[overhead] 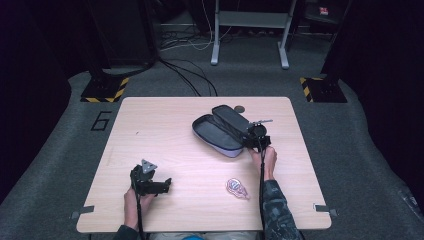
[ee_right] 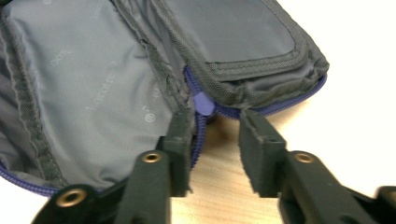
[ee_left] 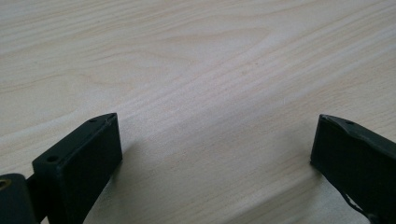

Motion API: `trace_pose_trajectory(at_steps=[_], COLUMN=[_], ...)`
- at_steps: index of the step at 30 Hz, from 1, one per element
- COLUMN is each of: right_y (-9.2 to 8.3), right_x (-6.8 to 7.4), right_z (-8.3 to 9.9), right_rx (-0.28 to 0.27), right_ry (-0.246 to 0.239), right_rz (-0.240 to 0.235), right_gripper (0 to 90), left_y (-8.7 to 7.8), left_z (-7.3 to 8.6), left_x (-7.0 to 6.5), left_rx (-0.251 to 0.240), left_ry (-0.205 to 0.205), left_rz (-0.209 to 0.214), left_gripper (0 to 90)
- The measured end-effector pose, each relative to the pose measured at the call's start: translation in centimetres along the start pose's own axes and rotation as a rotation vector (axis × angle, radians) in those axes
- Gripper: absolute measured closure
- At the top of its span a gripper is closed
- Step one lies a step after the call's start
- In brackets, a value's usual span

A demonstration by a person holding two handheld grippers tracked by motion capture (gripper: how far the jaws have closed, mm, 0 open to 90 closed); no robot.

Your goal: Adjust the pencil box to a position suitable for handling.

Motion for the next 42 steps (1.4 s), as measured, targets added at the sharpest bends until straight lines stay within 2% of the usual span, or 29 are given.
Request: trace_pose_trajectory(at_steps=[2,3,5,6,9,10,13,15,16,17,21,25,28,33,34,37,41,42], right_y=[0.0,-0.1,-0.1,-0.1,-0.1,0.0,0.5,0.7,0.9,0.9,0.7,0.6,0.5,0.3,0.2,0.2,0.0,-0.1], right_x=[0.0,-0.1,-0.2,-0.4,-0.6,-0.7,-0.5,-0.3,0.0,0.0,0.3,0.0,-0.1,-0.3,-0.3,-0.4,-0.5,-0.7], right_z=[0.0,0.0,-0.1,-0.1,-0.1,0.0,0.2,0.3,0.4,0.4,0.4,0.4,0.4,0.6,0.7,0.8,0.9,1.0], right_rx=[0.005,0.004,0.005,0.003,0.0,0.006,0.013,0.021,0.024,0.024,0.024,0.022,0.021,0.022,0.013,0.021,0.018,0.018], right_ry=[-0.006,-0.017,-0.017,-0.012,0.012,0.063,0.093,0.086,0.073,0.073,0.033,0.012,-0.01,-0.036,-0.055,-0.059,-0.094,-0.115], right_rz=[0.003,0.002,0.011,0.009,0.008,-0.008,-0.026,-0.017,-0.014,-0.014,-0.005,0.008,-0.002,-0.034,-0.044,-0.056,-0.08,-0.084], right_gripper=[67.7,71.1,70.9,67.5,61.3,51.9,56.0,58.7,65.7,65.7,79.0,82.5,84.3,86.2,86.4,86.7,87.0,87.1], left_y=[0.0,0.0,0.0,0.0,0.0,0.0,0.0,0.0,0.0,0.0,0.0,0.0,0.0,0.0,0.0,0.0,0.0,0.0], left_z=[0.0,0.0,0.0,0.0,0.0,0.0,0.0,0.0,0.0,0.0,0.0,0.0,0.0,0.0,0.0,0.0,0.0,0.0], left_x=[0.0,0.0,0.0,0.0,0.0,0.0,0.0,0.0,0.0,0.0,0.0,0.0,0.0,0.0,0.0,0.0,0.0,0.0], left_rx=[0.0,0.0,0.0,0.0,0.0,0.0,0.001,0.0,0.0,0.0,0.0,0.0,0.001,0.0,0.0,0.0,0.0,0.0], left_ry=[0.0,0.0,0.001,0.0,0.0,0.0,0.0,0.0,-0.001,-0.001,0.0,0.001,0.001,0.0,0.001,0.0,0.001,0.001], left_rz=[0.0,-0.002,-0.002,0.0,-0.002,-0.002,0.0,-0.002,0.0,0.0,0.0,-0.001,-0.001,0.0,0.0,0.001,0.0,-0.001], left_gripper=[1.9,1.9,1.9,1.9,1.9,1.9,1.9,1.9,1.9,1.9,1.9,1.9,1.9,1.9,1.9,1.9,1.9,1.9])
Point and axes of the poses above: each handheld gripper's, and its own axes: y roughly forward along the jaws, z roughly out of its underside, x roughly to its left, the point moved 2 cm from there along y, roughly forward along the jaws, and after that the axes turned 1 degree about z, right-handed, at the moved point
